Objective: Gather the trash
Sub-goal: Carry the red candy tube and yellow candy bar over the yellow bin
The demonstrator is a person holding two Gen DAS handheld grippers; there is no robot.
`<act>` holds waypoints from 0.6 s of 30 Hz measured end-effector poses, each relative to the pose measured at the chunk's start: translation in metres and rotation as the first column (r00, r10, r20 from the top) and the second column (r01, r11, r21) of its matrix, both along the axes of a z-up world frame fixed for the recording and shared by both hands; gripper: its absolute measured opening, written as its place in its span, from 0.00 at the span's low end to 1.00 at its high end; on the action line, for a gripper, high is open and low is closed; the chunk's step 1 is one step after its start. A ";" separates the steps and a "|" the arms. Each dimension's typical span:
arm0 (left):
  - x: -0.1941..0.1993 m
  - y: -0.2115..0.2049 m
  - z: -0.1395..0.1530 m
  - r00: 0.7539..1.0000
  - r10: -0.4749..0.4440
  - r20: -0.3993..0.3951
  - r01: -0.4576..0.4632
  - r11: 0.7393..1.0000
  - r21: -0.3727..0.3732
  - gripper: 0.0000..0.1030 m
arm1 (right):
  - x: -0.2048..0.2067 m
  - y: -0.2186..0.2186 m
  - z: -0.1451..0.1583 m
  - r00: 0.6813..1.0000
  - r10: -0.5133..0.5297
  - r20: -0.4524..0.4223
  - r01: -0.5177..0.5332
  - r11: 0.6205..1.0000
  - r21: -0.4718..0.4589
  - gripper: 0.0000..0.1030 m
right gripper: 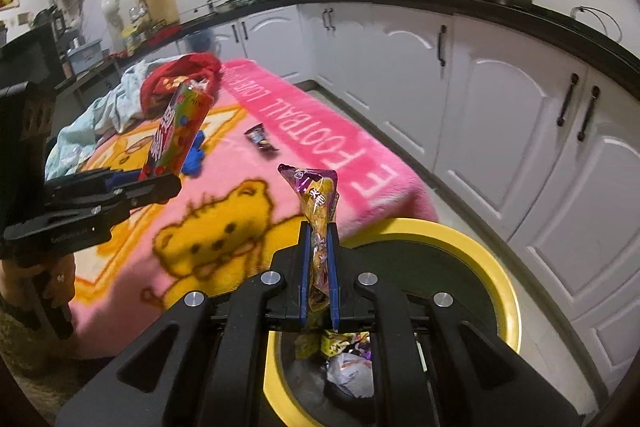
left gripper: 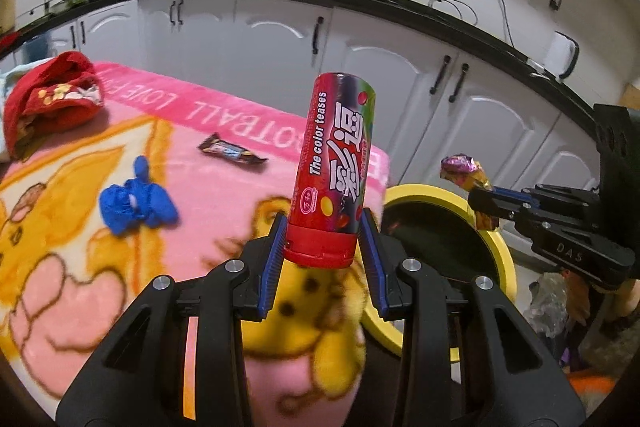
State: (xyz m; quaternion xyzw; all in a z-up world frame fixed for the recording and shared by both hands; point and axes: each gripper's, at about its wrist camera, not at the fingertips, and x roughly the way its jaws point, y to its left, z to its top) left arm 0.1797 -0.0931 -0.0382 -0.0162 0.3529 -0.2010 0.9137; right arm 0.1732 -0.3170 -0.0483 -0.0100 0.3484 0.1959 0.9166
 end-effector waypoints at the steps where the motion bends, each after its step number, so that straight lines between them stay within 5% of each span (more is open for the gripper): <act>1: 0.000 -0.004 -0.001 1.000 -0.007 -0.002 0.007 1.000 0.000 0.28 | -0.001 -0.002 0.000 1.000 -0.007 0.000 0.007 1.000 0.002 0.07; 18: -0.010 -0.066 -0.022 0.989 -0.143 -0.037 0.144 0.989 0.044 0.27 | -0.013 -0.054 -0.016 0.992 -0.123 -0.032 0.123 0.992 0.019 0.08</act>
